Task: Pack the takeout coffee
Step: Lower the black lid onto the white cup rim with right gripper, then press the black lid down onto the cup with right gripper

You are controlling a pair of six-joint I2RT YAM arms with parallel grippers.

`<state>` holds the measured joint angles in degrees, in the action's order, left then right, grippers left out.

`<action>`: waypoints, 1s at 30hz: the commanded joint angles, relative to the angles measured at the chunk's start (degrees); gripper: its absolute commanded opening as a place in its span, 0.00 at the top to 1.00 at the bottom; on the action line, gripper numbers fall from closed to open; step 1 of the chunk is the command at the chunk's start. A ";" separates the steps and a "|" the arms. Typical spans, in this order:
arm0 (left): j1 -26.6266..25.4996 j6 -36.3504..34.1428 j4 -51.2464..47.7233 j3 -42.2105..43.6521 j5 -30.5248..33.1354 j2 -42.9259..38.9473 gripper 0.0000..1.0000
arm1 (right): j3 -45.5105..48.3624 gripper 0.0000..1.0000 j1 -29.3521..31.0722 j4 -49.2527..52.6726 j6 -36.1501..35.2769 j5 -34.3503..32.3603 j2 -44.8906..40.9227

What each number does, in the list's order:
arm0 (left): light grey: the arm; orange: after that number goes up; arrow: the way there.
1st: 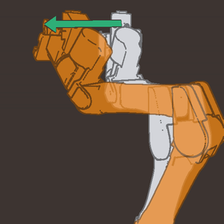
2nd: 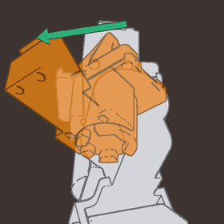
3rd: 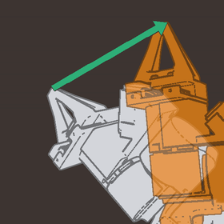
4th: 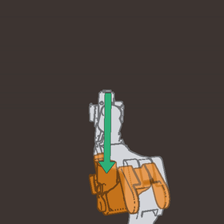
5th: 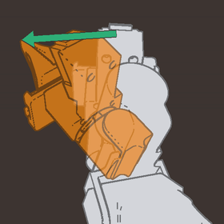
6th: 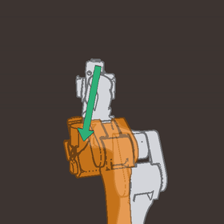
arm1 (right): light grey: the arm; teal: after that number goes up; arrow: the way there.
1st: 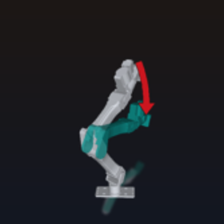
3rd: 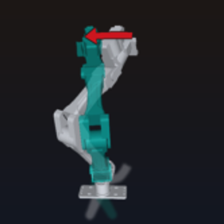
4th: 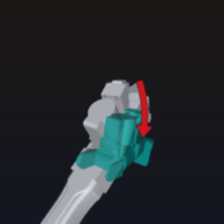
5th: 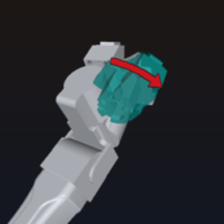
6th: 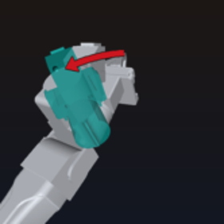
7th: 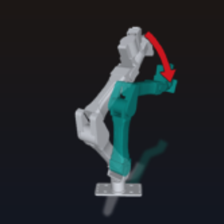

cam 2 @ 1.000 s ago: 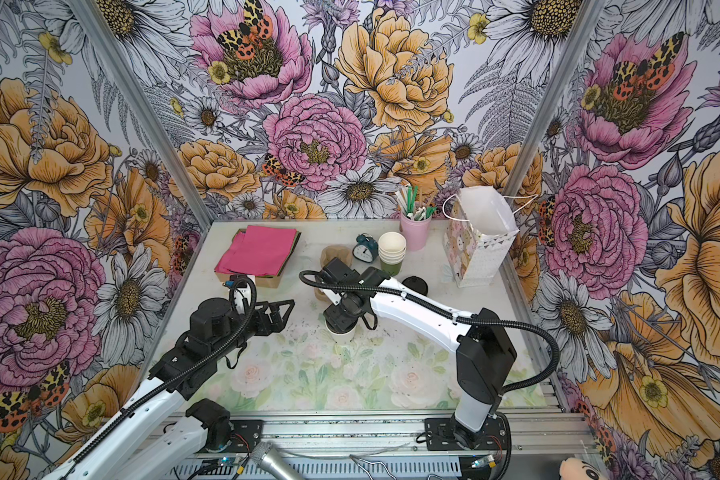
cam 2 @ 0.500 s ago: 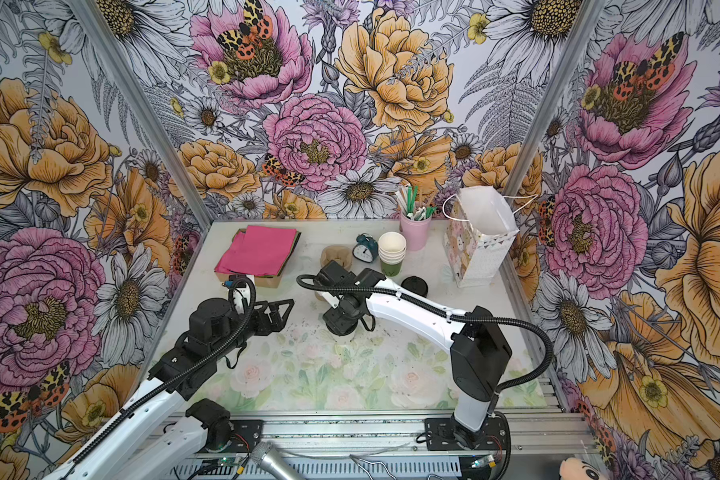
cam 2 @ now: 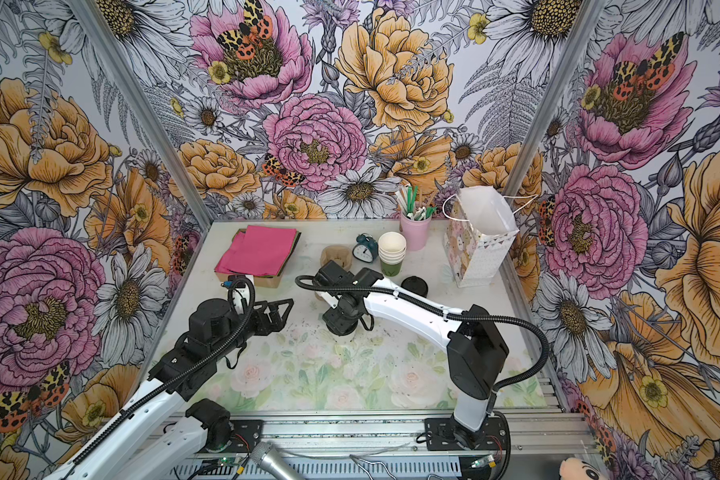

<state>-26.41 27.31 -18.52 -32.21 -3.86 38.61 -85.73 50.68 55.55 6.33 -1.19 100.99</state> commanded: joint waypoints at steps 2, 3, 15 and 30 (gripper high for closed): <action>-0.55 0.87 2.11 0.65 1.39 -0.64 0.01 | 0.76 0.35 0.13 2.72 -0.29 1.56 3.28; -0.55 0.95 2.17 0.61 1.40 -0.57 0.01 | 0.95 0.35 0.13 2.85 -0.18 1.89 3.53; -0.53 1.08 2.98 0.87 1.84 -0.51 0.01 | 2.41 0.37 0.13 4.26 0.45 3.91 6.91; -0.57 1.41 3.14 1.00 2.81 -0.83 0.01 | 3.23 0.41 0.66 6.82 0.56 2.92 12.03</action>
<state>-26.50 27.94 -16.84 -32.12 -2.59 38.61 -87.94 50.68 55.72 6.37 -0.03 105.08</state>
